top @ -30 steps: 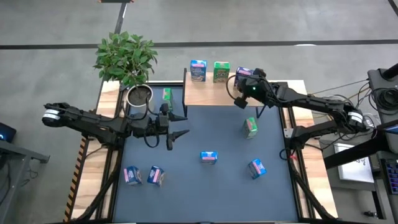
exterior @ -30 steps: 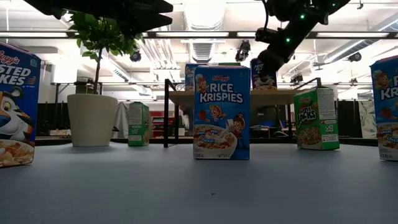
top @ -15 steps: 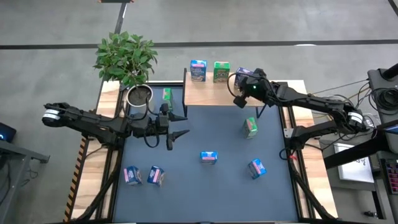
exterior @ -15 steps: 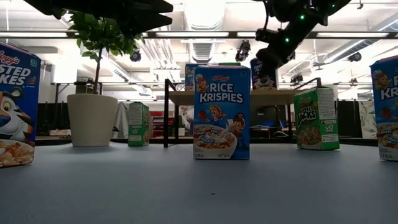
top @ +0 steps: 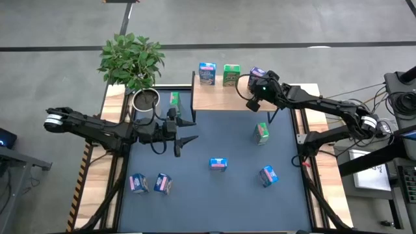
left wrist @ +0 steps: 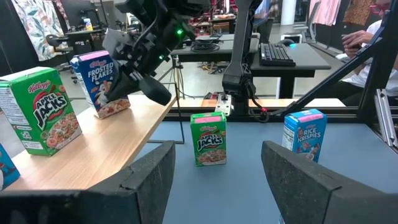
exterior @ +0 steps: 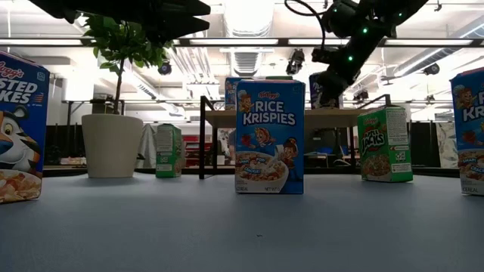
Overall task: Stack cereal on shelf
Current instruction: Put the top blue cereal box on the shelf
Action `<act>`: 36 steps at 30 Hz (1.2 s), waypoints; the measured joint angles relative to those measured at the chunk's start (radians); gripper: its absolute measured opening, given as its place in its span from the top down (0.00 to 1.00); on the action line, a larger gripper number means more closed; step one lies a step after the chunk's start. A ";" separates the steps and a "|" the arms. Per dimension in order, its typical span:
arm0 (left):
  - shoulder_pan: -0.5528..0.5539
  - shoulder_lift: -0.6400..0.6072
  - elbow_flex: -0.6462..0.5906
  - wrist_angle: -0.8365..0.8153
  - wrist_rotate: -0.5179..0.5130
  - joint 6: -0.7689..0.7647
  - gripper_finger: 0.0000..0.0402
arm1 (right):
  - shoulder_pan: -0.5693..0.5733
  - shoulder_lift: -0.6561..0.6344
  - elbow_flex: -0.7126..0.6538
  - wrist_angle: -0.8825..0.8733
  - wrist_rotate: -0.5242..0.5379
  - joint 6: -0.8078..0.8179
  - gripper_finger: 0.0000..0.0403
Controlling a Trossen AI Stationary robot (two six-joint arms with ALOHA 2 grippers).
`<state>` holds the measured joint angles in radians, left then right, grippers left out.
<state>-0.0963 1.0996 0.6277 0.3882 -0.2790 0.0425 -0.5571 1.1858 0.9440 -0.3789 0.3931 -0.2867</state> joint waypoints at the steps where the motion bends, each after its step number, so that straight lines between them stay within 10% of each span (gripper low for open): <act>1: 0.000 0.000 0.000 0.000 0.000 0.000 0.44 | 0.000 0.000 0.000 -0.012 0.000 -0.002 0.98; 36: 0.000 0.000 0.000 0.000 0.000 0.001 0.44 | -0.064 -0.038 0.000 -0.117 0.094 -0.137 0.98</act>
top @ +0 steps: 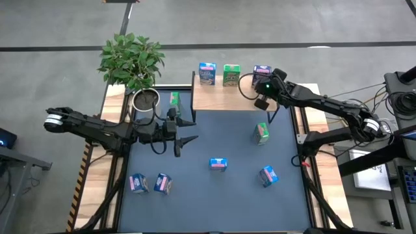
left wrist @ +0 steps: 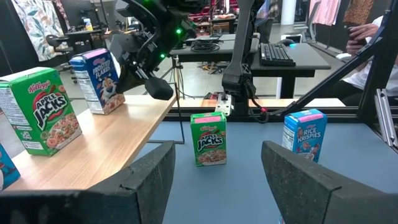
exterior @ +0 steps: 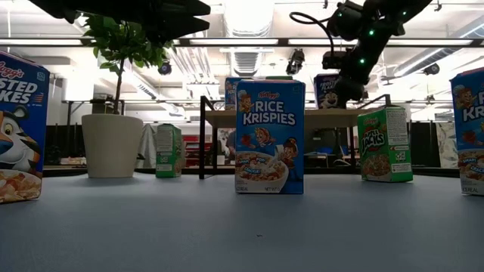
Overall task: Stack cereal on shelf
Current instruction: Put the top blue cereal box on the shelf
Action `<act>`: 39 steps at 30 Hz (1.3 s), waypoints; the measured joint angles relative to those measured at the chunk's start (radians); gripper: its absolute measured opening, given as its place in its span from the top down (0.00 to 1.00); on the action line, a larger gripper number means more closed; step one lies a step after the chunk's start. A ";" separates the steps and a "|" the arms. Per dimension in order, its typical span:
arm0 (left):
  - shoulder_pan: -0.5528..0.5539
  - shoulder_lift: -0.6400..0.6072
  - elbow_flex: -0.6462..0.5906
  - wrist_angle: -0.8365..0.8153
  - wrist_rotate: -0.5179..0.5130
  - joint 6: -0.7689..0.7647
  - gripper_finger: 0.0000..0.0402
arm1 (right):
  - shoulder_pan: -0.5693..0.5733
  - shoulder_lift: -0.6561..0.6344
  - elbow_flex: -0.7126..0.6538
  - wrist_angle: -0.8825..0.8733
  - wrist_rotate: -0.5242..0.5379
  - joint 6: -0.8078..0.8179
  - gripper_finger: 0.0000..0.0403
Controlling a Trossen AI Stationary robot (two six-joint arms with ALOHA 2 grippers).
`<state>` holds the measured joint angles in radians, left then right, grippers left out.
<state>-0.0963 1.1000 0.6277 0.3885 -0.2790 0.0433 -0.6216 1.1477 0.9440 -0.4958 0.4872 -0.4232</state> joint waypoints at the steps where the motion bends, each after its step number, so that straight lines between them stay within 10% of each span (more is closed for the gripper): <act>1: 0.000 0.000 0.000 0.000 0.000 0.000 0.44 | -0.005 0.000 0.000 0.008 -0.009 -0.002 0.98; 39: 0.000 0.000 0.000 -0.001 0.000 0.000 0.44 | -0.033 0.001 0.000 0.133 -0.103 -0.003 0.98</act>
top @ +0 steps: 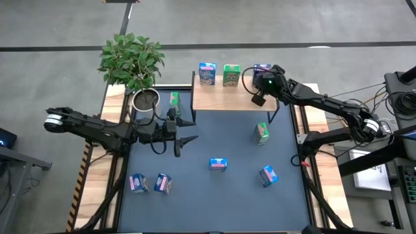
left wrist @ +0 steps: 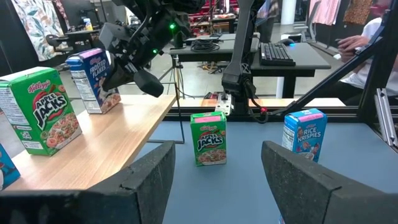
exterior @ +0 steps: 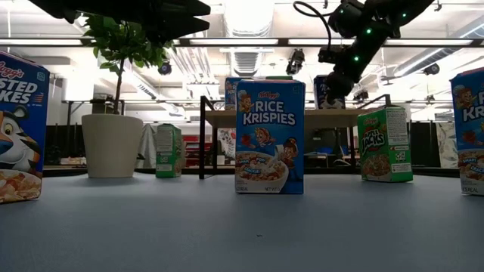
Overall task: Stack cereal on shelf
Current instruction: Put the top blue cereal box on the shelf, then put the bottom green cereal box on the shelf aligned with the other green cereal box
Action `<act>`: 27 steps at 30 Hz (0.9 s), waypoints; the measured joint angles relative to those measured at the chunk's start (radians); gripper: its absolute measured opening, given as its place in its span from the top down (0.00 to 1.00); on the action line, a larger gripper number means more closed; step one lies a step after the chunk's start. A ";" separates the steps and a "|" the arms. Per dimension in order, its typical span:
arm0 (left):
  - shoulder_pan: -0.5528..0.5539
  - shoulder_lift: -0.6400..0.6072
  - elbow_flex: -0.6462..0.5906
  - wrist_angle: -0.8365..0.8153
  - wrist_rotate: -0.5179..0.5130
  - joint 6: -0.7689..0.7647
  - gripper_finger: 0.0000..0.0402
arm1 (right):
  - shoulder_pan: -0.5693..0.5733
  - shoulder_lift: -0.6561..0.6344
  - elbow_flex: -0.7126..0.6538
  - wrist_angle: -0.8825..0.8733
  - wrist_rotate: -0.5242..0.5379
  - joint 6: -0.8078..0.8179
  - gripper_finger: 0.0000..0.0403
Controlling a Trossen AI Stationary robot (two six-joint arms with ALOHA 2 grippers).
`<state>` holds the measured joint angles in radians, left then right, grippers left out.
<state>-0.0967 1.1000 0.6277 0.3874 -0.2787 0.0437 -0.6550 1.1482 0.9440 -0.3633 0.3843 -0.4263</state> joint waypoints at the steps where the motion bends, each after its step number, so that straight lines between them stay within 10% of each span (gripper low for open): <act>1: 0.000 0.000 0.000 0.000 0.000 0.000 0.44 | 0.003 -0.001 0.000 -0.002 0.000 0.007 0.98; 27: 0.000 0.000 0.000 -0.001 0.000 -0.053 0.44 | 0.449 -0.139 0.194 -0.717 -0.356 0.911 0.98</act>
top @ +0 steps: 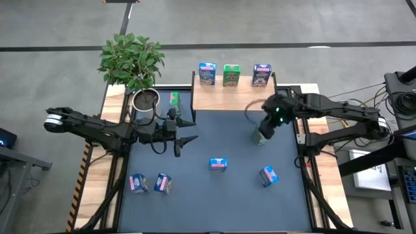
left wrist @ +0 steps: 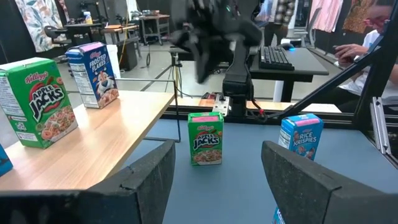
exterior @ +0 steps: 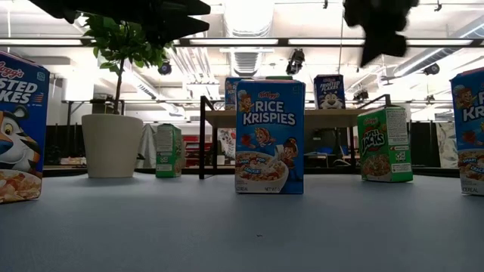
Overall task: Stack cereal on shelf
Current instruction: Put the bottom green cereal box on the shelf aligned with the other green cereal box
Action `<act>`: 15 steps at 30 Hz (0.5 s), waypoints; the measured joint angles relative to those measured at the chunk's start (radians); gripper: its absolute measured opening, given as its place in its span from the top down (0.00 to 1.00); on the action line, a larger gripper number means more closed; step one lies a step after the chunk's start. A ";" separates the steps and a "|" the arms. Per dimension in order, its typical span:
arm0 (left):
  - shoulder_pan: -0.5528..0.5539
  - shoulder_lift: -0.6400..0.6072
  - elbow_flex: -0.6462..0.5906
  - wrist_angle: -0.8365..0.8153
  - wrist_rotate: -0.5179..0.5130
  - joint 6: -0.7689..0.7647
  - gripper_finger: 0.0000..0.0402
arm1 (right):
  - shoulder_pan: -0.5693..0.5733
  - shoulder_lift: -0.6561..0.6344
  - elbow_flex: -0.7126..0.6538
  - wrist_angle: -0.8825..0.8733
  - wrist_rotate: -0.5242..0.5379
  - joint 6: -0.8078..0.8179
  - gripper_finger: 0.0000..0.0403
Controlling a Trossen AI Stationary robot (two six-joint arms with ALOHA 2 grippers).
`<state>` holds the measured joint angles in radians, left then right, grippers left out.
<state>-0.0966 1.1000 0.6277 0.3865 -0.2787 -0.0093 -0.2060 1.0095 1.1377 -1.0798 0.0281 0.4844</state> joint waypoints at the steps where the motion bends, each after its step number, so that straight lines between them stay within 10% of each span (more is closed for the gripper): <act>1: 0.000 0.000 0.000 0.000 0.000 0.000 0.44 | 0.010 0.002 -0.011 -0.033 0.011 0.043 0.98; 15: 0.000 0.000 0.000 -0.012 0.000 0.014 0.44 | 0.095 0.054 -0.063 -0.089 0.121 0.265 0.60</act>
<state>-0.0967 1.1000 0.6277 0.3745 -0.2783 0.0043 -0.1106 1.0631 1.0752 -1.1690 0.1490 0.7496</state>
